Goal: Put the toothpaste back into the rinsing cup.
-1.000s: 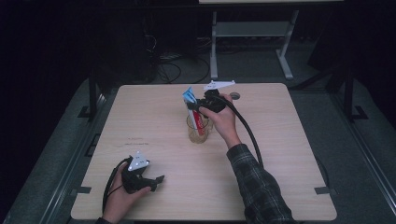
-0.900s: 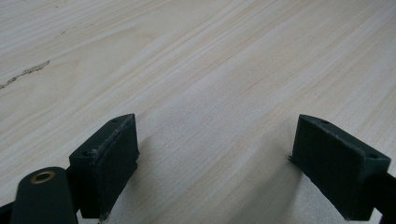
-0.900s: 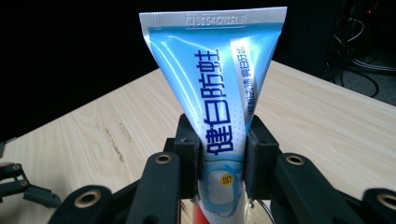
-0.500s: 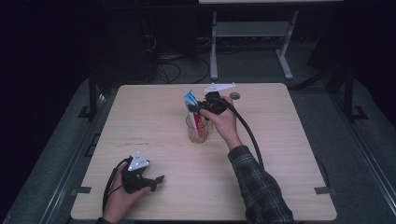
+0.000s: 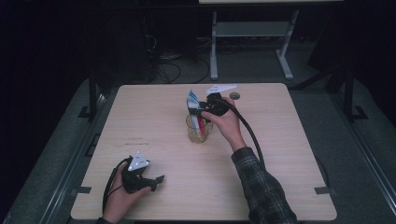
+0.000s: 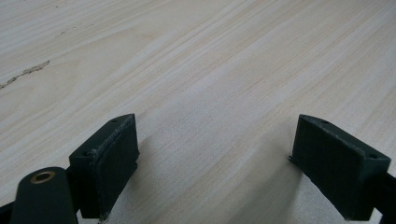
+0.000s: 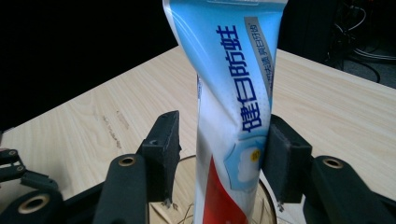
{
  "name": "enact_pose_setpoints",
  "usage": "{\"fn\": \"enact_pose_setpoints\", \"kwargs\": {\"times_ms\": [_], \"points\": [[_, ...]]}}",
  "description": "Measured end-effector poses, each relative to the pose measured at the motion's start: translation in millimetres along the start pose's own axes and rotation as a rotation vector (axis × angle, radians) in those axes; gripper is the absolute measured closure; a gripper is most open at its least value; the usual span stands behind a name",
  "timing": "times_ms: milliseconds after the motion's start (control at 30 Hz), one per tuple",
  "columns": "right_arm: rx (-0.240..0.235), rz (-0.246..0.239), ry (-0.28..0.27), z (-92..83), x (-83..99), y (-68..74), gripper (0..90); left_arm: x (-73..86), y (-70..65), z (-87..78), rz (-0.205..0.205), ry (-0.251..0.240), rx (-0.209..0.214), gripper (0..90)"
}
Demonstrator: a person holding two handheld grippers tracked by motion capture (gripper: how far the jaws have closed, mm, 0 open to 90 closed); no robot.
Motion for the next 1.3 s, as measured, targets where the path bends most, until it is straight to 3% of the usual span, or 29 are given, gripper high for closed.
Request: {"fn": "enact_pose_setpoints", "kwargs": {"times_ms": [833, 1300], "points": [[0.051, -0.032, 0.012, -62.8, 9.8, -10.2, 46.0, -0.1, -0.2, 0.2, -0.002, -0.003, -0.001, 13.4], [0.108, -0.043, 0.057, -104.4, 34.2, -15.2, 42.5, -0.1, -0.3, 0.3, -0.005, -0.004, -0.002, 13.4]]}}
Point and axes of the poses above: each handheld gripper's, and its own axes: z roughly forward along the jaws, x roughly out of its underside, y roughly to its left, the point moved 5 cm from there along z, roughly forward along the jaws, and after that the axes turned 12 degrees about -y, right-handed, at the moved point
